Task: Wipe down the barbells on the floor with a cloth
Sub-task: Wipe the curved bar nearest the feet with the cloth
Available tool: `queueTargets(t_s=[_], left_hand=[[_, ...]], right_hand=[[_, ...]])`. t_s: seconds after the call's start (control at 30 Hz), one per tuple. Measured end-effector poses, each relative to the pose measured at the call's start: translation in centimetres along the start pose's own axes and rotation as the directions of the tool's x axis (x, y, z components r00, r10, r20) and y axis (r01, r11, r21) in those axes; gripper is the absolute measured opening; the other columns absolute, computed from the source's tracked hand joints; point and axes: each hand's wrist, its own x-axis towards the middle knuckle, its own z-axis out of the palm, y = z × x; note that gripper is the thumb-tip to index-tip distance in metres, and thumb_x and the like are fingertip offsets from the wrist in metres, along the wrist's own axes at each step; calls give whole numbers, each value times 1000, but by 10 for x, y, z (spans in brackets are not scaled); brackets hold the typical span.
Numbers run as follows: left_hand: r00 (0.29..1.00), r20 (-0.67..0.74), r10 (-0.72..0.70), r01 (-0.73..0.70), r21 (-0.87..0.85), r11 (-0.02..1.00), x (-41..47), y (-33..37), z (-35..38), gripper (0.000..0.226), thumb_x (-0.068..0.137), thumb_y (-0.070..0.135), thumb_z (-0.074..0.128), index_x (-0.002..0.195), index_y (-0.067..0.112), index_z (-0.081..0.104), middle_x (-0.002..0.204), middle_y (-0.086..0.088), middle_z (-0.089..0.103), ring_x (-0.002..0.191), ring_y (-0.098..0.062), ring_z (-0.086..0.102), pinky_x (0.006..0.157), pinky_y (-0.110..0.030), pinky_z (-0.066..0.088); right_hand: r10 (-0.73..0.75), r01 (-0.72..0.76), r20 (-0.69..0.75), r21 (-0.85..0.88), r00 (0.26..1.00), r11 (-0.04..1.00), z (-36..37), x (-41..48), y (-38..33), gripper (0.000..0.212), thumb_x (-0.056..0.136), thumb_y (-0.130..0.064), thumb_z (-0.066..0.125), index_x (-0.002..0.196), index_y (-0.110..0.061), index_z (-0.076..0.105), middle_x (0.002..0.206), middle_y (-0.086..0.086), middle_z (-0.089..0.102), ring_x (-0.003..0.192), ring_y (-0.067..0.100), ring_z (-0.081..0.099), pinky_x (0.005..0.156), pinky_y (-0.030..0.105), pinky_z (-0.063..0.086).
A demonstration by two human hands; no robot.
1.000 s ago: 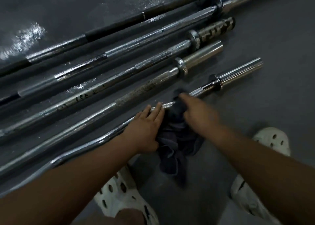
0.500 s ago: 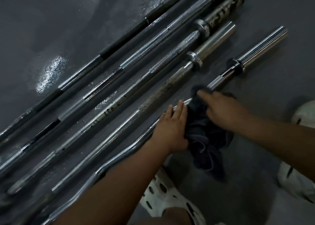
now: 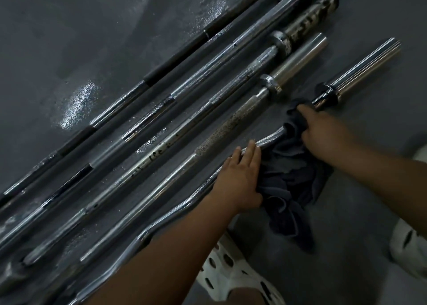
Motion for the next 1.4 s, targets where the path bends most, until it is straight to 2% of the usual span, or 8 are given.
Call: queueTargets(t_s=[0.17,0.3,0.47,0.6,0.77,0.9,1.23,1.4], left_hand=[[1000,-3,7,-7,-18,1000,-1,1,-1,113,78,42,67,157,14,-8,165,-5,-16,151,-34,-3,122,-46,15],[1000,3,8,-8,-24,1000,-2,0,-2,114,78,40,68,157,15,-10,164,-3,-18,152,-33,-5,123,-44,14],[1000,4,4,-4,-14,1000,-2,2,-4,114,78,41,68,157,14,-9,165,-5,-17,151,-34,-3,123,-45,14],[1000,14,2,-1,-23,1000,-3,1,-4,114,78,39,69,157,14,-10,164,-4,-17,152,-33,-5,123,-44,14],[1000,20,-4,4,-16,1000,-2,2,-4,116,77,41,71,157,14,-9,164,-4,-17,151,-34,-5,122,-46,15],[1000,19,-6,6,-11,1000,-3,2,-5,116,77,39,72,157,14,-7,164,-4,-17,151,-34,-4,122,-47,16],[1000,20,-16,16,-12,1000,-2,2,-1,118,74,38,74,158,13,-6,165,-5,-15,151,-36,-3,121,-49,17],[1000,24,-19,19,-10,1000,-1,4,-3,117,75,38,73,158,13,-6,165,-5,-16,151,-36,-3,121,-50,17]], right_hand=[[-262,288,195,-121,945,950,12,-28,-16,68,85,-21,52,142,-44,24,129,12,55,106,37,63,83,40,51],[96,-97,-3,-21,995,995,-8,8,14,69,83,-15,53,145,-34,28,124,27,54,106,46,59,92,50,50],[-268,297,200,-130,942,946,16,-25,-7,67,88,-20,50,146,-40,23,134,12,50,106,38,62,79,39,48],[78,-77,-45,24,996,997,4,12,23,67,84,-20,49,147,-32,30,129,28,48,106,49,58,93,53,49],[-255,264,143,-41,956,964,17,-7,8,72,83,-18,54,143,-43,25,139,18,47,111,43,60,92,48,51],[91,-86,-54,84,994,993,-5,26,35,67,82,-11,54,141,-32,31,127,30,52,107,49,58,93,54,49],[73,-72,-51,29,996,997,-4,15,34,65,82,-23,49,144,-31,31,126,29,47,103,50,57,92,57,49],[-318,338,174,-96,932,936,21,-43,-12,68,88,-19,55,150,-31,31,136,11,47,105,38,62,79,38,51]])
